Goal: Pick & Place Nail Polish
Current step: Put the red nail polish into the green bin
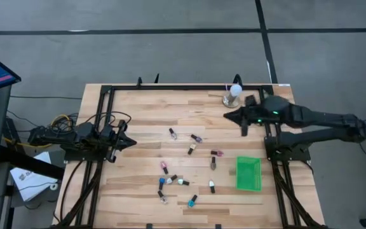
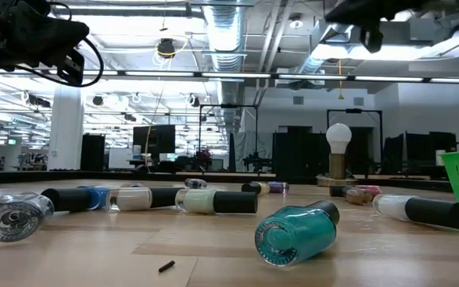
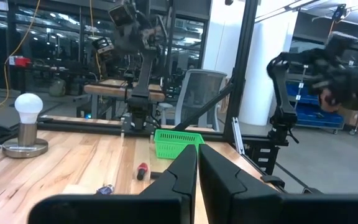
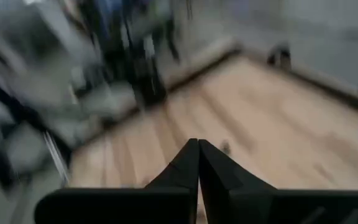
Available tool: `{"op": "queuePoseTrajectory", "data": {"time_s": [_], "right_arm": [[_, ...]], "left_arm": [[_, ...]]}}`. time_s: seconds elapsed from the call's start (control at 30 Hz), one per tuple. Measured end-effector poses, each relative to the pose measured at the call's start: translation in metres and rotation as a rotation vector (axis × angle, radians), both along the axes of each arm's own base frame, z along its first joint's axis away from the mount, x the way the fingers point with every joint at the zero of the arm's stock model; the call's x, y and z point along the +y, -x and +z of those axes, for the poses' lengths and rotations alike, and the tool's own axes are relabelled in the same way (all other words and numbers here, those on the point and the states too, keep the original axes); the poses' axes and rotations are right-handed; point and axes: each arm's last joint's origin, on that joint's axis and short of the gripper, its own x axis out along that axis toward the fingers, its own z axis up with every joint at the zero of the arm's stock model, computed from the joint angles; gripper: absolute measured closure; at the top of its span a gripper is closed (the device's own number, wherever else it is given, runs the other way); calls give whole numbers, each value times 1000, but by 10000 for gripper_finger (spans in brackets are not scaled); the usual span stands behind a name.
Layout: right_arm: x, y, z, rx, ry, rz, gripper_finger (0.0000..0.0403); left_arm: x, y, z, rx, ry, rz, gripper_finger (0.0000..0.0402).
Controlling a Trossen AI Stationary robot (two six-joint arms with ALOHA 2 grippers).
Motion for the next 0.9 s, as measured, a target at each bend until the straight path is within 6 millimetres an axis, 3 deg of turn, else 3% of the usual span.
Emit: {"op": "queuePoseTrajectory", "data": {"time_s": [0.17,0.23,0.33,0.57,0.9], "right_arm": [[6,-46,-15,502,0,145,403],[13,-62,-19,622,32,210,403],[26,-80,-43,830,65,303,403],[56,-111,-96,1055,176,419,370],[69,-123,-133,1176,213,454,237]], "left_arm": [[0,0,1,-9,1,0,389],[0,0,1,-10,1,-1,389],[0,0,1,-12,1,-1,389],[0,0,2,-20,2,-2,389],[0,-1,2,-17,2,-2,389]]}}
